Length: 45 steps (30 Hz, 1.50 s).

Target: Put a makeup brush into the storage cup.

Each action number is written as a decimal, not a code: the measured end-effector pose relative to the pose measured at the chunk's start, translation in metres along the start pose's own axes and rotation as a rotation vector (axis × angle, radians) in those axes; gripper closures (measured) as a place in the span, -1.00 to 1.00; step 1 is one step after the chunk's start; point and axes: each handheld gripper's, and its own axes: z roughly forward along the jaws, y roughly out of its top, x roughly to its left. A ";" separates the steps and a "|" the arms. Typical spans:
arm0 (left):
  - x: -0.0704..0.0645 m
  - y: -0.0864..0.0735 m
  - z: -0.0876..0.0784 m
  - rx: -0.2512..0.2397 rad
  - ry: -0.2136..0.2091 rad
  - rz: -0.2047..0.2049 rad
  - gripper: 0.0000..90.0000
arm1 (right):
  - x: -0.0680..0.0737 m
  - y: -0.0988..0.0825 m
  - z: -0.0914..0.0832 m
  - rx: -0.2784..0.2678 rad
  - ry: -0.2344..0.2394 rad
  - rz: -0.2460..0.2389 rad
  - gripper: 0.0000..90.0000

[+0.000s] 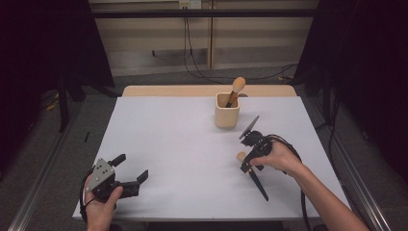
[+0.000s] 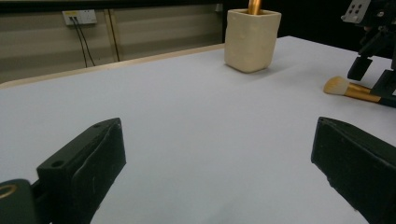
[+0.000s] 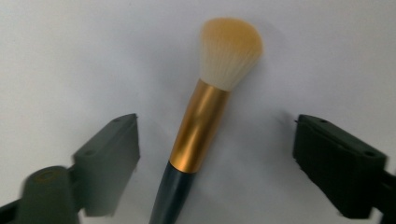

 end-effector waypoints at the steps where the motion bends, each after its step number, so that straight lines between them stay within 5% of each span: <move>1: 0.000 0.000 0.000 0.001 0.003 -0.001 -0.94 | 0.001 0.000 0.001 -0.006 -0.004 -0.001 -0.52; 11: 0.000 0.000 0.000 0.002 -0.001 0.002 -0.94 | 0.009 0.002 0.011 0.016 -0.037 -0.021 -0.49; 20: -0.002 0.000 0.001 0.010 -0.006 0.000 -0.94 | 0.018 0.003 0.011 0.019 -0.096 -0.066 -0.11; 26: -0.001 0.000 0.001 0.010 -0.007 0.002 -0.94 | 0.017 0.003 0.010 0.020 -0.086 -0.049 -0.04; 37: -0.003 0.000 0.002 0.018 -0.001 0.009 -0.94 | 0.020 0.006 0.010 0.033 -0.078 -0.089 0.18; 45: -0.004 0.000 0.003 0.019 -0.007 0.026 -0.95 | 0.016 0.008 0.008 0.049 -0.069 -0.057 0.47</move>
